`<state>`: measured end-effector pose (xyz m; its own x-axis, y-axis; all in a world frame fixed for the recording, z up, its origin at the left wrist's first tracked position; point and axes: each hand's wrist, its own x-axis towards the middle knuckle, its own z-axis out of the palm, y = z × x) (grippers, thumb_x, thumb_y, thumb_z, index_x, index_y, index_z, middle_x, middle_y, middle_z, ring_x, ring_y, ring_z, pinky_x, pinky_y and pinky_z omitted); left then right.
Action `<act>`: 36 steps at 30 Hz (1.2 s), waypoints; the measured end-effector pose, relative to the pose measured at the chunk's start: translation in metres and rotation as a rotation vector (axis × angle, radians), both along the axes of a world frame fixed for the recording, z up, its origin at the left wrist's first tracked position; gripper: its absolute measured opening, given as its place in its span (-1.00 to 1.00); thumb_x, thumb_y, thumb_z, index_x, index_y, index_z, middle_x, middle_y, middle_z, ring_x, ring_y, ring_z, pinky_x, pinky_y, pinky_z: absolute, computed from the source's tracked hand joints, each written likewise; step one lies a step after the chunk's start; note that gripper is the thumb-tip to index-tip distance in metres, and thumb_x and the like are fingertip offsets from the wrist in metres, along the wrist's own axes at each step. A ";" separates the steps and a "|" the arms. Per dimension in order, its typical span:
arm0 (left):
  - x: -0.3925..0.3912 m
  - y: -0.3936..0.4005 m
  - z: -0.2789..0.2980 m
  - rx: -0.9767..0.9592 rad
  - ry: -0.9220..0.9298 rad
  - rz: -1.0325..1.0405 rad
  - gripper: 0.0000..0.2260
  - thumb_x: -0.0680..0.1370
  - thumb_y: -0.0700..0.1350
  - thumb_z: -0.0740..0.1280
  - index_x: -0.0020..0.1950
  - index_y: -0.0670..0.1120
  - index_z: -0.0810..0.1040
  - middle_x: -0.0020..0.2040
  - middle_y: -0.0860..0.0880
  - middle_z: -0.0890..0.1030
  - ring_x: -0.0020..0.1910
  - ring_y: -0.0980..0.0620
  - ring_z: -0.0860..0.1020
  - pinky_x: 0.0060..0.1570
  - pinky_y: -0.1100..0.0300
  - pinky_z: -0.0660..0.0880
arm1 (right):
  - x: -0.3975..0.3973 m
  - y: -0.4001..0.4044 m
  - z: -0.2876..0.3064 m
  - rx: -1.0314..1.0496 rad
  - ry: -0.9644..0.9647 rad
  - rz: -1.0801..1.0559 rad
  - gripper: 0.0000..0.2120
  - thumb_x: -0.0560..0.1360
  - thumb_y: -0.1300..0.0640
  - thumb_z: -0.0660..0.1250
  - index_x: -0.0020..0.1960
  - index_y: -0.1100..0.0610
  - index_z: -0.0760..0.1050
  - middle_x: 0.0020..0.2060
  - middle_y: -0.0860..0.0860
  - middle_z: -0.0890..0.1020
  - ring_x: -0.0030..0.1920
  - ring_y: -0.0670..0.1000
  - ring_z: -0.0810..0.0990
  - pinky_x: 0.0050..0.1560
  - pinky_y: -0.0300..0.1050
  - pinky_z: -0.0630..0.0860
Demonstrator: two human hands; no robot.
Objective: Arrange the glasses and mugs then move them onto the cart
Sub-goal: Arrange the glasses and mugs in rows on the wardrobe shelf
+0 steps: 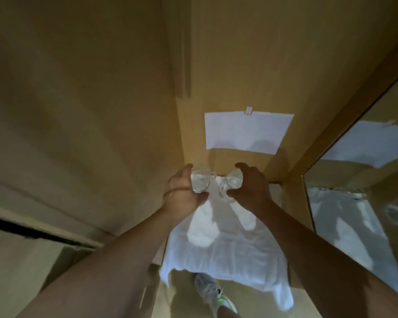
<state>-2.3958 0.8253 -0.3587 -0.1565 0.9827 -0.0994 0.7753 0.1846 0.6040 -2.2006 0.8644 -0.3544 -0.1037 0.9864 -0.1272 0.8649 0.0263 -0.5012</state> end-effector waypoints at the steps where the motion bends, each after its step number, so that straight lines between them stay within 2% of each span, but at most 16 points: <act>1: 0.000 -0.002 0.017 0.035 -0.023 0.011 -0.17 0.36 0.07 0.59 0.55 -0.05 0.31 0.36 -0.08 0.55 0.33 -0.13 0.52 0.22 0.15 0.45 | 0.001 -0.004 0.016 0.032 0.022 -0.023 -0.20 0.32 0.00 0.57 0.48 0.03 0.34 0.20 0.12 0.58 0.23 0.16 0.55 0.19 -0.04 0.46; 5: -0.001 -0.018 0.080 0.157 -0.087 0.044 -0.15 0.36 0.03 0.61 0.56 -0.06 0.29 0.34 -0.12 0.57 0.32 -0.19 0.52 0.20 0.12 0.45 | 0.003 -0.025 0.075 0.163 0.219 -0.132 -0.13 0.25 0.08 0.61 0.47 0.04 0.29 0.16 0.13 0.62 0.20 0.17 0.58 0.13 -0.04 0.53; 9: 0.000 -0.042 0.134 0.278 -0.103 0.061 -0.17 0.34 0.02 0.60 0.54 -0.03 0.33 0.34 -0.07 0.58 0.32 -0.15 0.53 0.25 0.12 0.45 | 0.004 -0.050 0.131 0.281 0.381 -0.175 -0.13 0.26 0.06 0.60 0.45 -0.03 0.24 0.23 0.09 0.57 0.26 0.12 0.53 0.18 0.03 0.51; 13: 0.002 -0.067 0.188 0.411 -0.228 0.133 -0.21 0.30 0.03 0.62 0.48 -0.01 0.41 0.28 -0.02 0.62 0.28 -0.05 0.55 0.25 0.19 0.45 | 0.002 -0.075 0.185 0.397 0.564 -0.230 -0.15 0.28 0.07 0.61 0.45 -0.03 0.24 0.15 0.00 0.55 0.12 0.05 0.55 0.07 -0.09 0.46; 16: 0.004 -0.085 0.222 0.488 -0.300 0.178 -0.22 0.30 0.06 0.64 0.46 -0.04 0.45 0.25 -0.01 0.62 0.27 -0.03 0.55 0.22 0.24 0.42 | 0.001 -0.095 0.220 0.450 0.711 -0.295 -0.19 0.30 0.07 0.58 0.44 -0.01 0.24 0.05 -0.02 0.55 -0.05 -0.03 0.56 -0.05 -0.09 0.45; 19: 0.005 -0.105 0.248 0.534 -0.356 0.208 -0.18 0.28 0.12 0.65 0.46 -0.06 0.45 0.24 -0.01 0.61 0.28 -0.02 0.54 0.26 0.19 0.44 | 0.001 -0.115 0.240 0.507 0.771 -0.339 -0.15 0.27 0.02 0.60 0.45 0.06 0.26 0.02 -0.03 0.54 -0.01 0.00 0.57 -0.05 -0.09 0.45; 21: 0.005 -0.120 0.261 0.560 -0.373 0.219 -0.23 0.25 0.14 0.66 0.39 -0.06 0.52 0.17 0.01 0.62 0.24 -0.02 0.55 0.24 0.14 0.47 | 0.001 -0.129 0.249 0.519 0.798 -0.333 -0.11 0.25 -0.03 0.62 0.46 0.09 0.28 0.08 -0.02 0.56 0.06 0.02 0.58 -0.03 -0.10 0.45; 24: 0.003 -0.146 0.273 0.602 -0.482 0.215 -0.44 0.25 0.11 0.68 0.17 0.00 0.62 -0.08 0.18 0.56 0.05 0.08 0.55 0.06 0.23 0.44 | 0.001 -0.153 0.263 0.512 0.867 -0.328 -0.10 0.26 -0.09 0.64 0.47 0.14 0.33 0.13 -0.03 0.52 0.13 0.02 0.54 0.06 -0.08 0.46; 27: -0.001 -0.171 0.275 0.632 -0.614 0.194 -0.48 0.22 0.14 0.68 0.09 0.07 0.64 -0.06 0.19 0.60 -0.03 0.20 0.58 -0.03 0.29 0.46 | 0.003 -0.177 0.274 0.479 0.972 -0.324 -0.19 0.25 -0.11 0.65 0.38 0.17 0.45 0.11 0.00 0.58 0.15 0.06 0.57 0.12 -0.05 0.49; 29: -0.003 -0.188 0.273 0.659 -0.671 0.185 -0.54 0.22 0.18 0.67 0.00 0.10 0.60 -0.01 0.13 0.63 0.02 0.14 0.60 0.03 0.23 0.52 | 0.004 -0.192 0.279 0.438 1.056 -0.319 -0.25 0.21 -0.14 0.67 0.28 0.15 0.52 0.09 0.00 0.63 0.12 0.03 0.59 0.18 -0.03 0.52; 31: -0.005 -0.203 0.269 0.673 -0.719 0.163 -0.53 0.24 0.23 0.63 0.02 0.11 0.57 0.05 0.09 0.62 0.06 0.09 0.60 0.08 0.17 0.53 | 0.006 -0.205 0.279 0.400 1.144 -0.300 -0.37 0.18 -0.14 0.68 0.12 0.10 0.57 -0.04 -0.04 0.64 -0.01 -0.03 0.60 0.15 -0.02 0.55; 33: -0.005 -0.221 0.268 0.667 -0.801 0.144 -0.55 0.30 0.24 0.60 0.07 0.17 0.53 0.09 0.08 0.62 0.09 0.09 0.59 0.08 0.15 0.51 | 0.004 -0.218 0.277 0.403 1.201 -0.260 -0.51 0.16 -0.16 0.68 -0.13 0.01 0.49 -0.22 -0.08 0.54 -0.21 -0.06 0.51 -0.01 -0.07 0.50; 34: -0.003 -0.227 0.267 0.667 -0.843 0.134 -0.57 0.34 0.22 0.59 0.09 0.18 0.51 0.09 0.08 0.62 0.08 0.10 0.59 0.08 0.14 0.49 | 0.004 -0.222 0.275 0.401 1.210 -0.246 -0.50 0.15 -0.17 0.68 -0.17 -0.01 0.45 -0.24 -0.07 0.53 -0.24 -0.06 0.50 -0.05 -0.07 0.49; 36: -0.002 -0.239 0.265 0.660 -0.892 0.130 -0.58 0.40 0.17 0.57 0.14 0.12 0.49 0.05 0.06 0.64 0.02 0.12 0.62 0.07 0.14 0.49 | 0.002 -0.235 0.272 0.373 1.218 -0.227 -0.45 0.20 -0.13 0.67 -0.04 0.09 0.46 -0.17 -0.02 0.61 -0.19 -0.03 0.61 -0.08 -0.07 0.57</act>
